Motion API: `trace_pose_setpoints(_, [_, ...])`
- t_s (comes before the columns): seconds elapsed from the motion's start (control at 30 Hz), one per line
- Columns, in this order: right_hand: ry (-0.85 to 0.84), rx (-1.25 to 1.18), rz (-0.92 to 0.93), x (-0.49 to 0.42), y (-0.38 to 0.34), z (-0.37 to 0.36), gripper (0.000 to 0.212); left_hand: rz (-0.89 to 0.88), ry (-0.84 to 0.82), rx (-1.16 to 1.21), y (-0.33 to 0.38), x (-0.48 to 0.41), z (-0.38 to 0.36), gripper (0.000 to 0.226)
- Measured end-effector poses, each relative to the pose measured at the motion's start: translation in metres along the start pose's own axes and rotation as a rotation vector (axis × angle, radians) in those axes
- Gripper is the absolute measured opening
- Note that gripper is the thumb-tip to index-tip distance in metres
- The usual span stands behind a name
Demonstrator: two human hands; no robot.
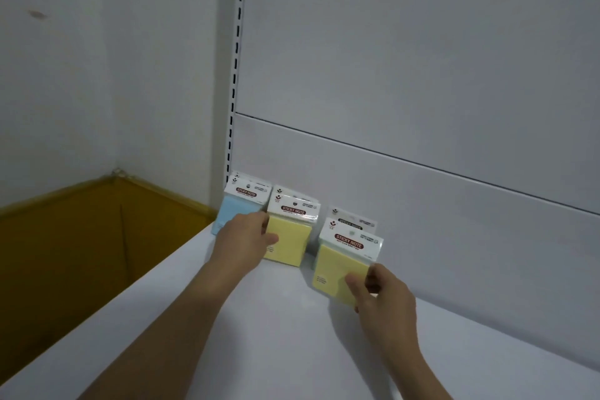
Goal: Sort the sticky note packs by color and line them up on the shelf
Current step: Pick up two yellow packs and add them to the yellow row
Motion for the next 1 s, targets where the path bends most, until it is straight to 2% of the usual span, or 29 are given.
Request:
trace_pose_setpoints(0.17, [-0.003, -0.018, 0.016, 0.017, 0.006, -0.007, 0.016, -0.057, 0.039, -0.205, -0.004, -0.004, -0.001, 0.023])
trace_pose_setpoints(0.37, [0.026, 0.010, 0.065, 0.021, 0.012, 0.002, 0.021, -0.145, 0.189, -0.245, 0.000, 0.002, -0.009, 0.024])
trace_pose_setpoints(0.53, [0.031, 0.021, 0.059, 0.020, 0.012, 0.005, 0.021, -0.192, 0.067, -0.261, 0.012, 0.015, -0.021, 0.051])
trace_pose_setpoints(0.7, [0.046, 0.073, 0.120, 0.021, 0.011, 0.006, 0.014, -0.178, 0.056, -0.234, 0.011, 0.016, -0.026, 0.043])
trace_pose_setpoints(0.9, [0.041, 0.067, 0.077, 0.019, 0.015, 0.006, 0.007, -0.209, -0.026, -0.166, 0.006, 0.018, -0.027, 0.041])
trace_pose_setpoints(1.0, [0.038, 0.038, 0.053, 0.019, 0.017, 0.006, 0.011, -0.185, 0.029, -0.178, 0.006, 0.020, -0.025, 0.044])
Point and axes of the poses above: each hand's wrist, its own x-axis away from the middle knuckle, its own z-axis out of the back of the hand, y = z × x, the point moved 2 cm from there along -x, towards the middle knuckle, and after that the axes turned 13 degrees about y, right-handed, at the moved point
